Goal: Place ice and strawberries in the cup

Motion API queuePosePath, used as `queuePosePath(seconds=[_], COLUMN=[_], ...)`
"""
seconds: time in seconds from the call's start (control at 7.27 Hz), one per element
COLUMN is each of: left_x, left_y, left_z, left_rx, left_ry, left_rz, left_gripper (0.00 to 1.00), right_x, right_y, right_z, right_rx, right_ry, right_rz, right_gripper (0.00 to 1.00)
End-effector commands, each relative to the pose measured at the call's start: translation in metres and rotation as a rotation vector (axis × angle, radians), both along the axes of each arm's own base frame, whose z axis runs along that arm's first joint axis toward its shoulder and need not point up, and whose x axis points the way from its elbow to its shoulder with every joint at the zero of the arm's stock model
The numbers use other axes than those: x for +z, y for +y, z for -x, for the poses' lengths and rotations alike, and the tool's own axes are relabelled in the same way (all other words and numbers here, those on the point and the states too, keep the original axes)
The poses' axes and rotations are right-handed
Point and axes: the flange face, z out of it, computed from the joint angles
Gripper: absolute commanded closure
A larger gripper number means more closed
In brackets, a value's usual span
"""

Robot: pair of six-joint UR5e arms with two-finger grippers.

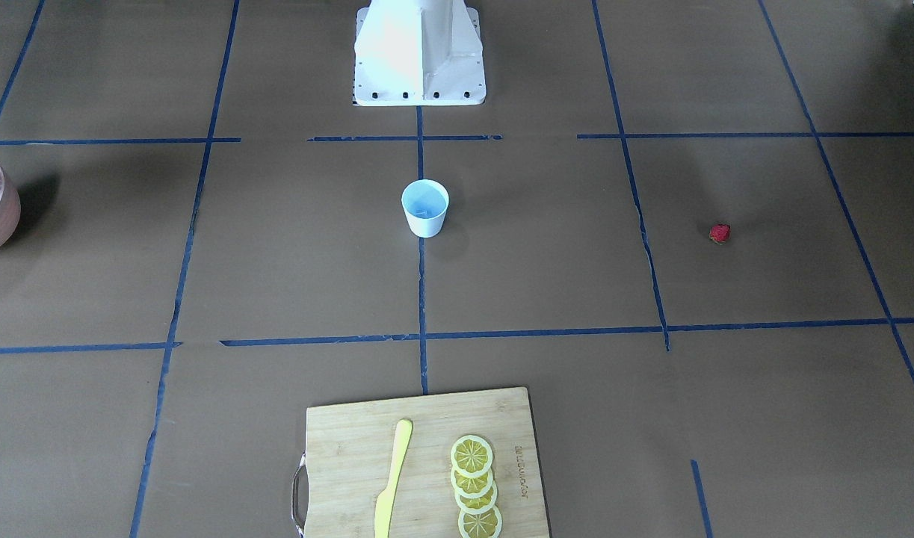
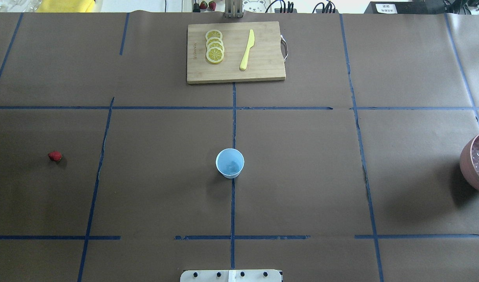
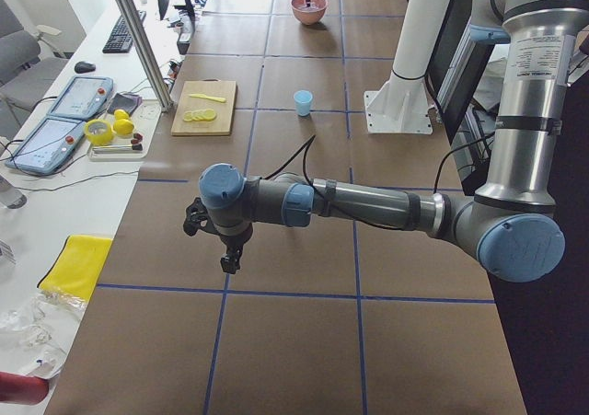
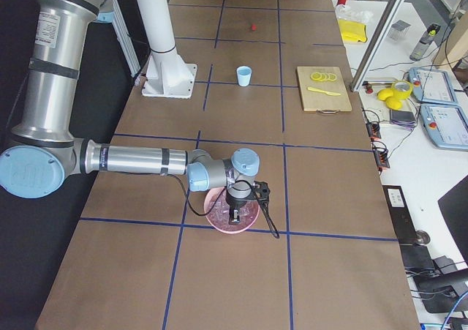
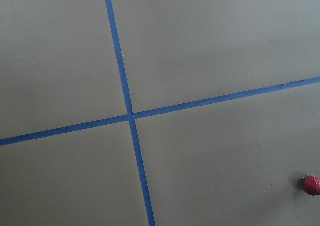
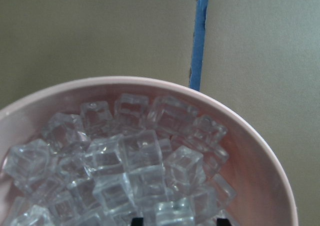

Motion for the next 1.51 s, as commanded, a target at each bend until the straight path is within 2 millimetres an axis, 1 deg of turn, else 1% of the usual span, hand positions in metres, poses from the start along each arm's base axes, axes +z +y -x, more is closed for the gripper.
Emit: queuePosePath(seconds=[0.0, 0.14, 0.28, 0.55, 0.69, 0.83, 0.96, 1.1, 1.24, 1.38], left_x=[0.0, -0.001, -0.001, -0.001, -0.002, -0.001, 0.0, 0.0, 0.001, 0.002], left_y=[0.0, 0.0, 0.0, 0.0, 0.0, 0.0, 0.0, 0.0, 0.001, 0.001], left_z=[0.0, 0.0, 0.0, 0.0, 0.0, 0.0, 0.0, 0.0, 0.0, 0.0], left_rx=[0.0, 0.0, -0.001, -0.001, -0.001, -0.001, -0.001, -0.001, -0.001, -0.001], left_ry=[0.0, 0.0, 0.002, 0.002, 0.002, 0.002, 0.002, 0.002, 0.002, 0.0], left_rz=[0.0, -0.001, 0.0, 0.0, -0.002, 0.0, 0.001, 0.001, 0.003, 0.004], left_gripper=[0.0, 0.0, 0.0, 0.0, 0.0, 0.0, 0.0, 0.0, 0.0, 0.0], right_x=[-0.006, -0.016, -0.031, -0.061, -0.087, -0.121, -0.181, -0.242, -0.297, -0.345], right_y=[-0.003, -0.007, -0.01, -0.011, -0.014, -0.019, -0.06, -0.092, -0.111, -0.114], right_z=[0.001, 0.002, -0.007, -0.034, -0.039, -0.036, -0.028, 0.012, 0.058, 0.116], right_rx=[-0.001, 0.001, 0.021, 0.072, 0.085, 0.083, 0.097, 0.052, 0.037, 0.031], right_ry=[-0.004, -0.01, -0.017, -0.035, -0.043, -0.049, -0.056, -0.079, -0.099, -0.128], right_rz=[-0.013, -0.034, -0.058, -0.115, -0.146, -0.147, -0.142, -0.114, -0.092, -0.08], right_gripper=[0.98, 1.0, 1.0, 1.0, 1.0, 1.0, 1.0, 1.0, 1.0, 1.0])
